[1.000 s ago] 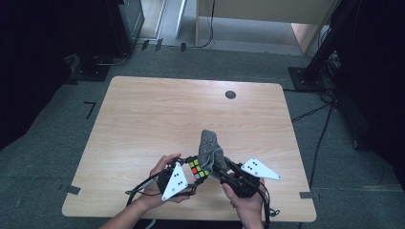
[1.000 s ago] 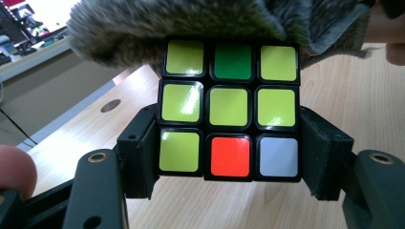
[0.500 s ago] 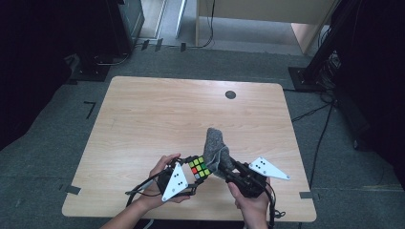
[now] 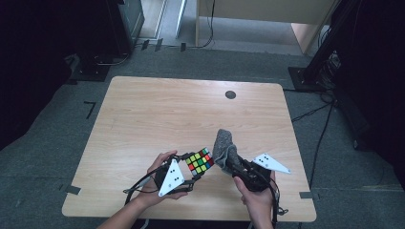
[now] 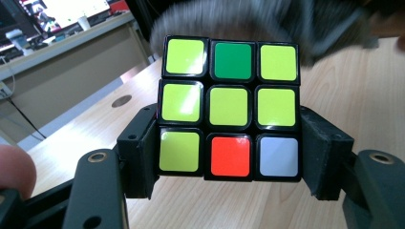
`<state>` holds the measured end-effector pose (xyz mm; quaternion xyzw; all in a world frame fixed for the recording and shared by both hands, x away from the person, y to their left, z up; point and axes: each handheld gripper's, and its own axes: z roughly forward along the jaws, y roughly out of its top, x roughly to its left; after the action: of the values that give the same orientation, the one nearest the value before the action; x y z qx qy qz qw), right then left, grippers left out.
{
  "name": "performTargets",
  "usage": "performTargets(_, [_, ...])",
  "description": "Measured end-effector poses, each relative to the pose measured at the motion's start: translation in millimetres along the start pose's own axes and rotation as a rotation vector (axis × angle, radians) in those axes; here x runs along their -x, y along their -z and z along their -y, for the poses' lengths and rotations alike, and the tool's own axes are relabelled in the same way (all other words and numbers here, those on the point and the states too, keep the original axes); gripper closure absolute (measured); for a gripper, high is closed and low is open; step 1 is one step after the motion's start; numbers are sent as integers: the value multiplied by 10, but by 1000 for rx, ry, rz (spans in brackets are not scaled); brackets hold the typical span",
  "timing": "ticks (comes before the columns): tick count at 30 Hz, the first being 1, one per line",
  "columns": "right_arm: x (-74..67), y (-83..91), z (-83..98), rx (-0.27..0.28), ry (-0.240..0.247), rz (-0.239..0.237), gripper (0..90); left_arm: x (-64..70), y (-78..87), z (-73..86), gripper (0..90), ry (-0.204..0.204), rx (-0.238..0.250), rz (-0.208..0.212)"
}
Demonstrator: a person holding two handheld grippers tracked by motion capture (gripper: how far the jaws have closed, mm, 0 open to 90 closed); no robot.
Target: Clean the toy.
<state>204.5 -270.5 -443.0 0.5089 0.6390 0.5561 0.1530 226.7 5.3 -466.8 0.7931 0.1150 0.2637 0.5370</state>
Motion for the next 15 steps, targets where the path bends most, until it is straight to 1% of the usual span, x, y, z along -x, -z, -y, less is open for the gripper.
performTargets(1, [-69, 49, -34, 30, 8, -29, 631, 9, -6, 2, 344, 0, 1, 4])
performTargets(2, [-69, 49, -34, 30, 8, -29, 631, 21, -7, -2, 344, -5, 2, 8])
performTargets(4, [-185, 71, -53, 62, 19, -81, 628, 48, -2, -27, 344, 1, 17, 24])
performTargets(5, [-225, 67, -52, 69, 25, -98, 626, 59, 1, -47, 344, 3, 27, 31])
performTargets(6, [-319, 34, -42, 63, 58, -125, 623, 65, 2, -57, 344, 6, 33, 32])
performTargets(7, [-347, 6, -31, 49, 83, -123, 619, 64, 8, -69, 344, 7, 38, 32])
performTargets(8, [-347, 6, -31, 49, 83, -123, 619, 60, 14, -80, 344, 8, 33, 30])
performTargets(9, [-351, -17, -15, 43, 102, -109, 616, 60, 15, -78, 344, 1, 26, 23])
performTargets(10, [-274, -46, -1, 13, 95, -66, 617, 52, 25, -72, 344, -3, 23, 21])
performTargets(11, [-274, -46, -1, 13, 95, -66, 617, 49, 29, -70, 344, 2, 28, 22])
performTargets(12, [-235, -56, 4, -4, 93, -38, 619, 44, 33, -69, 343, 3, 31, 21])
performTargets(13, [-115, -45, 23, -25, 75, 34, 625, 32, 38, -76, 344, 8, 37, 21])
performTargets(14, [-115, -45, 23, -25, 75, 34, 625, 25, 40, -81, 344, 13, 40, 20])
performTargets(15, [-82, -34, 24, -22, 61, 42, 625, 18, 42, -87, 343, 15, 41, 21])
